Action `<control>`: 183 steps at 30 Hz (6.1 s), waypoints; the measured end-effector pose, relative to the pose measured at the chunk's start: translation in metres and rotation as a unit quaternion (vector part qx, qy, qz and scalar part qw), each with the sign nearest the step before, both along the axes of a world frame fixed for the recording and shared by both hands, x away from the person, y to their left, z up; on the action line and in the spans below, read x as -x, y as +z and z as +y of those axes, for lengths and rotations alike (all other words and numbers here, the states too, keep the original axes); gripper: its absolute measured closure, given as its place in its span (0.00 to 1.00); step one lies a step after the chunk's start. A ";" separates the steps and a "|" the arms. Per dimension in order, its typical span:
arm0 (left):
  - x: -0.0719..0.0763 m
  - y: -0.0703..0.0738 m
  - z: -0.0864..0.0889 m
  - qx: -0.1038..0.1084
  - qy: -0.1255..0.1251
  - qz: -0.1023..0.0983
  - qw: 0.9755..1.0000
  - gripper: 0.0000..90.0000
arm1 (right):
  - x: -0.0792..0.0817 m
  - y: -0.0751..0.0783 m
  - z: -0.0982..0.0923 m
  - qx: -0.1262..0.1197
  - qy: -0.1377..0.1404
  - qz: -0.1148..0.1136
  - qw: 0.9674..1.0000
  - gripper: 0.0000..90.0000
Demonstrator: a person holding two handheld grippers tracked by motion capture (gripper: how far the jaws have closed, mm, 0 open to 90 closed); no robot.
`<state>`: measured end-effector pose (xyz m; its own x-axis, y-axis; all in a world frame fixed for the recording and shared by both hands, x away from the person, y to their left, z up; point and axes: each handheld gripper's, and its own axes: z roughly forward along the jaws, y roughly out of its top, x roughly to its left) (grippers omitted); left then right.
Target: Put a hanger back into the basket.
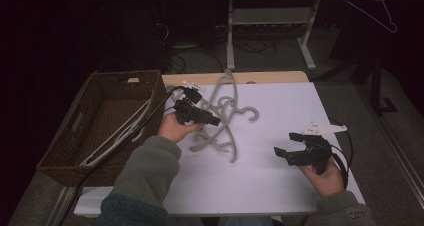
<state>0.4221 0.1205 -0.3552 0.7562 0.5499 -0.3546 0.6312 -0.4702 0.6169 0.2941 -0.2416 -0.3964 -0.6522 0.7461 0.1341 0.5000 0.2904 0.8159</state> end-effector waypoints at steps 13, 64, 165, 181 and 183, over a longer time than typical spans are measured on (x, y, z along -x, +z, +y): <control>-0.029 -0.031 -0.010 -0.045 0.039 0.023 0.998 0.52 | 0.000 -0.001 0.000 -0.001 0.004 0.003 1.000 0.20; -0.025 -0.053 -0.036 -0.074 0.024 0.075 0.994 0.91 | 0.006 0.003 -0.008 -0.006 -0.003 -0.005 1.000 0.20; 0.070 0.108 0.237 0.031 0.115 -0.005 0.993 0.92 | 0.002 -0.005 -0.001 0.017 -0.010 0.009 1.000 0.20; 0.095 0.102 0.293 0.040 0.122 -0.004 0.992 0.92 | 0.001 -0.007 -0.001 0.022 -0.014 0.016 1.000 0.20; 0.098 0.101 0.296 0.042 0.122 -0.004 0.992 0.92 | 0.001 -0.007 0.000 0.021 -0.016 0.019 0.999 0.20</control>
<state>0.3243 0.4163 -0.2540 0.6075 0.6856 -0.4012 0.7143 -0.2505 0.6535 0.2927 -0.2418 -0.4029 -0.6235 0.7716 0.1264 0.5401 0.3081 0.7832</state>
